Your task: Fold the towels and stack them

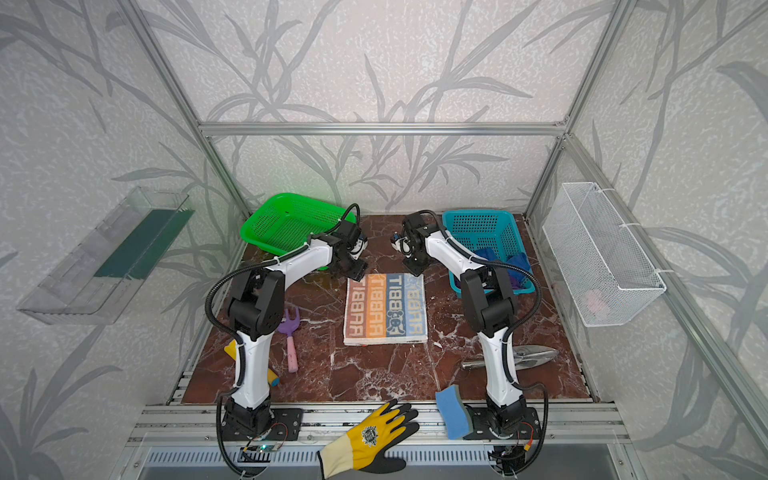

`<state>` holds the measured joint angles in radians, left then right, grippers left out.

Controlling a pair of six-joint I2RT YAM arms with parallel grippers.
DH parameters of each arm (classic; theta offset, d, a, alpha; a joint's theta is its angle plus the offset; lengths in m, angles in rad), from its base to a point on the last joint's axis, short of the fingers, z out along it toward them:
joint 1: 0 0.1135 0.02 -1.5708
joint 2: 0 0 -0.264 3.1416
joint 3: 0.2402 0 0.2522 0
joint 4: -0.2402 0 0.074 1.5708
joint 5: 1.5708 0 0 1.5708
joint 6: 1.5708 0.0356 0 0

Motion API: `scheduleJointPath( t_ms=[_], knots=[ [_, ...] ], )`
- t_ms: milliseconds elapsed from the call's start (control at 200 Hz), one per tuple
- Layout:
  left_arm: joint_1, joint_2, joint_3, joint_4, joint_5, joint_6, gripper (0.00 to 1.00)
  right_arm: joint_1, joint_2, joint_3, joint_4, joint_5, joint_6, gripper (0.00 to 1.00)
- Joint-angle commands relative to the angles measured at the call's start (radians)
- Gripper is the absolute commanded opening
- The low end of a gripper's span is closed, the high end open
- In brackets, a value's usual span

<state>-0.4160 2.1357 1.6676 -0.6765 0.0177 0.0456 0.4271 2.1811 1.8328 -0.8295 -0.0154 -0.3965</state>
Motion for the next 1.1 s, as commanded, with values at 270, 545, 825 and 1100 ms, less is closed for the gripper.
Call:
scheduleJointPath(
  t_ms=[270, 545, 825, 1100],
  knots=[
    [-0.001, 0.08, 0.086, -0.133, -0.117, 0.174, 0.64, -0.007, 0.091, 0.115, -0.102, 0.046, -0.082, 0.39],
    [0.006, 0.126, 0.142, -0.184, -0.091, 0.212, 0.63, -0.008, 0.122, 0.15, -0.126, 0.059, -0.102, 0.39],
    [0.007, 0.129, 0.139, -0.19, -0.076, 0.224, 0.54, -0.011, 0.159, 0.182, -0.169, 0.086, -0.14, 0.39],
    [0.006, 0.135, 0.142, -0.195, -0.065, 0.229, 0.43, -0.01, 0.206, 0.212, -0.198, 0.099, -0.162, 0.39]
  ],
)
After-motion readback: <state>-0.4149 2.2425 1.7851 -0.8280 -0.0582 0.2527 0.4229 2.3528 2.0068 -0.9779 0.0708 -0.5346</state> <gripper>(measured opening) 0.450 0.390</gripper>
